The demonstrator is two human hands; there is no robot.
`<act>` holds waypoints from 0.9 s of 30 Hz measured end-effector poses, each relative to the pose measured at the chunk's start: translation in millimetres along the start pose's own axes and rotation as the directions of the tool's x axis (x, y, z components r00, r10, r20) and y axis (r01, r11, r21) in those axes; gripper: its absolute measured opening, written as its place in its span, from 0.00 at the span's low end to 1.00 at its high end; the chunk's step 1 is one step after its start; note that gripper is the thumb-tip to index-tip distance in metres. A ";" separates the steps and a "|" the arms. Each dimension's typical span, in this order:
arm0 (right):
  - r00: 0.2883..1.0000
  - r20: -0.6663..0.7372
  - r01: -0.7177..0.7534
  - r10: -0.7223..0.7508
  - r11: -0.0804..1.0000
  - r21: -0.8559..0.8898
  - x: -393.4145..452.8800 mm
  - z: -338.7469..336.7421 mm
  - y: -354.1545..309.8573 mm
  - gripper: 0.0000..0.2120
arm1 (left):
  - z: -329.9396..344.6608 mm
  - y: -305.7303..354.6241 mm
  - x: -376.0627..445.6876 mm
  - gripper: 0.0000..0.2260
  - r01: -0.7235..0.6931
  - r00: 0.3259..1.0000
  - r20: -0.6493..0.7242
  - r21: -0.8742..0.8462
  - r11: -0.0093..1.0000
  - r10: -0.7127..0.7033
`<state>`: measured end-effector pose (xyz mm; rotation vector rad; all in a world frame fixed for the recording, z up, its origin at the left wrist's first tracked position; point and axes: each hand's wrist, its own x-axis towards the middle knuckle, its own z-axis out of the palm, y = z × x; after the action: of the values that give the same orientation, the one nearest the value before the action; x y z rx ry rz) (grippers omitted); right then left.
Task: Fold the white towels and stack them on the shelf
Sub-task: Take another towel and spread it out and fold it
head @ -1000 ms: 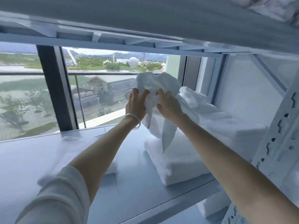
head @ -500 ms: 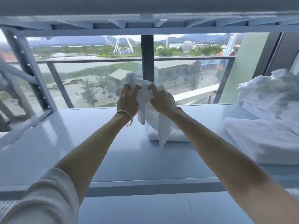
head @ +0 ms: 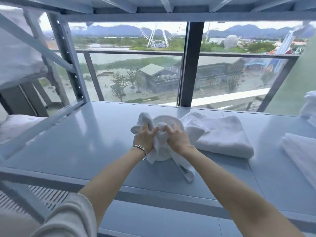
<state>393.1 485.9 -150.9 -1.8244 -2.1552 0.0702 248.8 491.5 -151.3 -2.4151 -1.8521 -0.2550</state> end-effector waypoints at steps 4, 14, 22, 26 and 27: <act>0.996 -0.012 -0.083 0.083 0.996 -0.031 -1.6 -5.9 41.6 0.22 | 19.6 37.5 27.5 0.30 -0.074 0.997 0.009 -0.071 0.995 0.075; 0.964 -0.026 -0.266 0.265 0.955 -0.130 -7.9 -39.3 131.8 0.19 | 41.6 131.2 81.1 0.23 -0.193 0.981 -0.019 -0.185 0.964 0.193; 0.976 -0.216 0.011 -0.029 0.996 -0.085 44.8 -54.8 34.6 0.18 | -12.1 28.3 95.1 0.18 -0.104 0.974 -0.220 -0.225 0.969 0.053; 0.971 -0.219 0.084 -0.096 0.995 -0.061 66.4 -39.4 -25.7 0.18 | -25.1 -40.9 85.0 0.18 -0.050 0.971 -0.239 -0.193 0.980 0.003; 0.972 -0.212 0.095 -0.104 0.994 -0.053 69.6 -30.6 -39.7 0.18 | -25.3 -58.9 79.1 0.18 -0.044 0.973 -0.229 -0.173 0.984 0.003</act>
<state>353.9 541.0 -98.0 -1.6582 -2.1051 -0.1879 209.9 577.8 -113.8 -2.3941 -1.7655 -0.6926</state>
